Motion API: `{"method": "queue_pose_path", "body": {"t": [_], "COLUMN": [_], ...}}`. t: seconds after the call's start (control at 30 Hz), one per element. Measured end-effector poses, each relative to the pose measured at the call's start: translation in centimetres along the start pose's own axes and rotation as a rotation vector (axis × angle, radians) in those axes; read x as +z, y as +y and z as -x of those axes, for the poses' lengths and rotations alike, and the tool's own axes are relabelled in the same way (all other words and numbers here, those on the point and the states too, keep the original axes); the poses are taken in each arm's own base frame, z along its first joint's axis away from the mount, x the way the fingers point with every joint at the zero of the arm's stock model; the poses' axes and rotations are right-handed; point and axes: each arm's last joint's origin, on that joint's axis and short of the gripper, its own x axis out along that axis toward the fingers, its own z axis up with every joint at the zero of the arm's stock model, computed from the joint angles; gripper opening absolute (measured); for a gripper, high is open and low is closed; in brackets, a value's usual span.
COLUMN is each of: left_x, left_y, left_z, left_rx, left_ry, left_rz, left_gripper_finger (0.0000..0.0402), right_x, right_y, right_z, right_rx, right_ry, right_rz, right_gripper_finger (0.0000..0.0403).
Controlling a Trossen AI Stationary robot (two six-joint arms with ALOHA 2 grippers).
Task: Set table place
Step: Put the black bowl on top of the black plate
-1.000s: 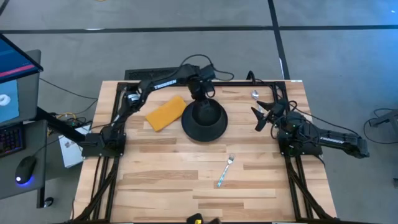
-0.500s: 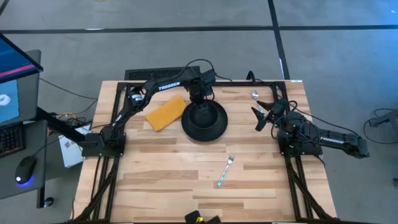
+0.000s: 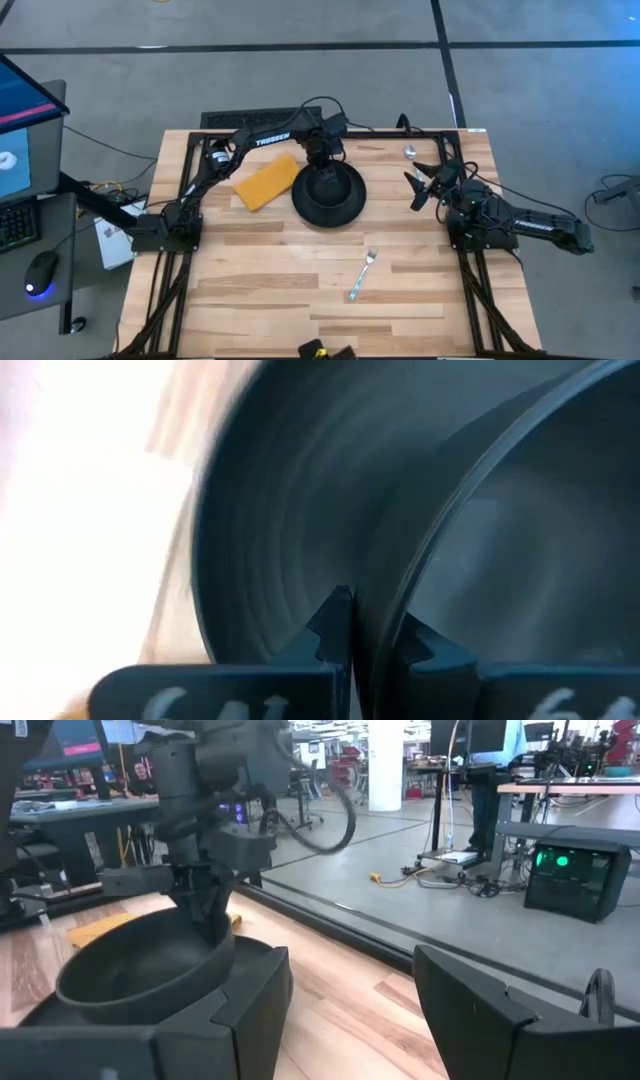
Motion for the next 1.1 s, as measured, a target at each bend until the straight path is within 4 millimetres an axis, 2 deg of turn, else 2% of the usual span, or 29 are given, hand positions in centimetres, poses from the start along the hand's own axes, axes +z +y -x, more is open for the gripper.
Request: {"method": "queue_pose_path", "body": {"t": [0.27,0.6,0.83,1.1], "left_x": [0.2,-0.6,-0.6,-0.6], "left_y": [0.3,0.7,0.7,0.7], "left_z": [0.1,-1.7,-1.7,-1.8], "left_rx": [0.027,0.019,0.025,0.025], "left_ry": [-0.017,0.021,0.023,0.024], "left_rz": [0.004,0.01,0.015,0.018], "left_gripper_finger": [0.0,0.0015,0.0032,0.0032], "right_x": [0.0,0.0,0.0,0.0], "right_y": [0.0,0.0,0.0,0.0], "right_z": [0.0,0.0,0.0,0.0], "right_rx": [0.0,0.0,0.0,0.0], "right_ry": [0.0,0.0,0.0,0.0], "right_rz": [0.0,0.001,0.001,0.008], "right_gripper_finger": [0.024,0.024,0.024,0.024]}}
